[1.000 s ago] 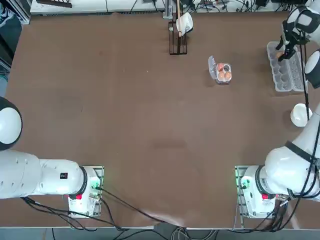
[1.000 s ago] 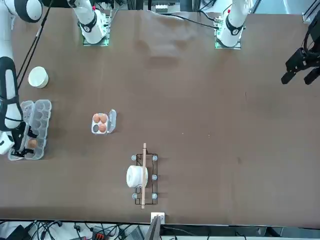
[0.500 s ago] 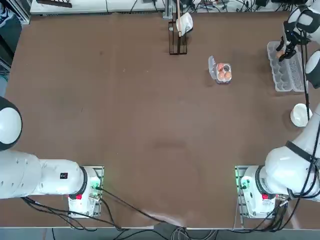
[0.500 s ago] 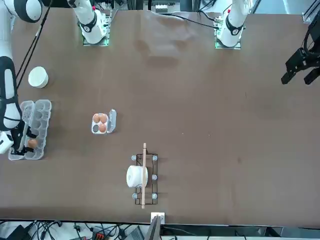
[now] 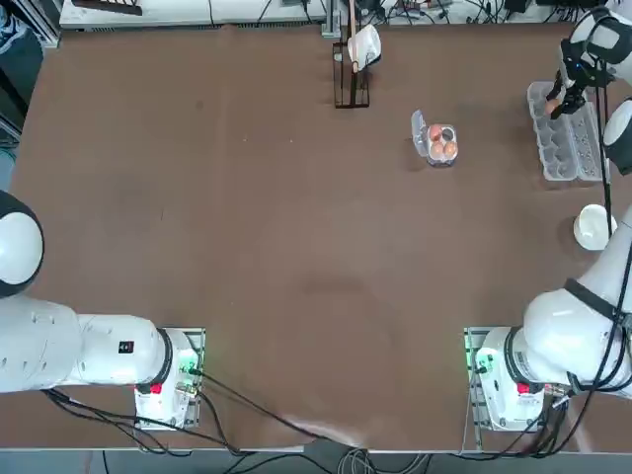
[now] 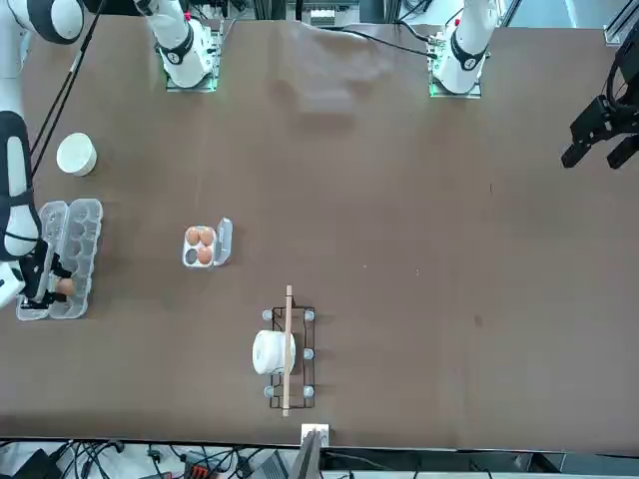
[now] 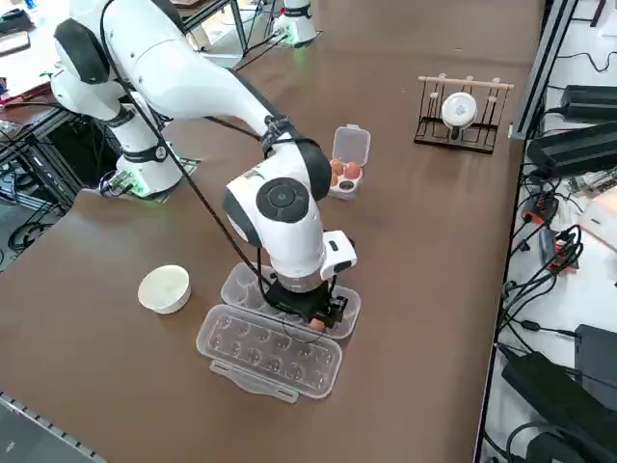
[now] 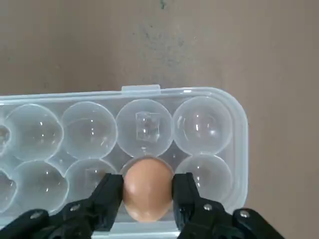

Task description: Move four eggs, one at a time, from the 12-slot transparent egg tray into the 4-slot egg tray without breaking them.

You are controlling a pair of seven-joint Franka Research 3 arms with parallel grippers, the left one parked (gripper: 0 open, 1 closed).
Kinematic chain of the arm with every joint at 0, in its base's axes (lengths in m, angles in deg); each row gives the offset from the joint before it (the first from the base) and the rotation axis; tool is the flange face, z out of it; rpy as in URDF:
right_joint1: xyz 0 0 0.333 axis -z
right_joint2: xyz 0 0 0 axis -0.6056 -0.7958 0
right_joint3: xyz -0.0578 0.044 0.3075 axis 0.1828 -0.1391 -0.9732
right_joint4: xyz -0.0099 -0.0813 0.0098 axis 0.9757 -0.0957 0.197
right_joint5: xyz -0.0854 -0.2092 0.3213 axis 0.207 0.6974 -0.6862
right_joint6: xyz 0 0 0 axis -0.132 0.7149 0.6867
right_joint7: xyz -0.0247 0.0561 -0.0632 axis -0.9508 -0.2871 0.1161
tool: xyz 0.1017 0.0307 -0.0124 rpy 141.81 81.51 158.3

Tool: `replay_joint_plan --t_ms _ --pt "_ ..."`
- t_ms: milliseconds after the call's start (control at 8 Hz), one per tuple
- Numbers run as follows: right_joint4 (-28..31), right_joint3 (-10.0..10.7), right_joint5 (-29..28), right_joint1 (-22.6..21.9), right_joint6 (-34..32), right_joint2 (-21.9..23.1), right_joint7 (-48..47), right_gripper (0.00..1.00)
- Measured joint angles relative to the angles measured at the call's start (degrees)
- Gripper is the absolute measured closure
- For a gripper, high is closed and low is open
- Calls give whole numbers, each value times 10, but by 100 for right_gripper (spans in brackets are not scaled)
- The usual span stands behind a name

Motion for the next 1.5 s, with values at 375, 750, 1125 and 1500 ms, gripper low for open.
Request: replay_joint_plan --t_ms 375,750,1125,1500 --pt "-17 -1 -2 -1 -43 11 -18 42" --pt "-33 -7 -3 -13 -118 54 -98 42" --pt "-30 -7 14 -65 -204 94 -277 42" --pt "12 -8 30 -148 -258 144 -527 42"
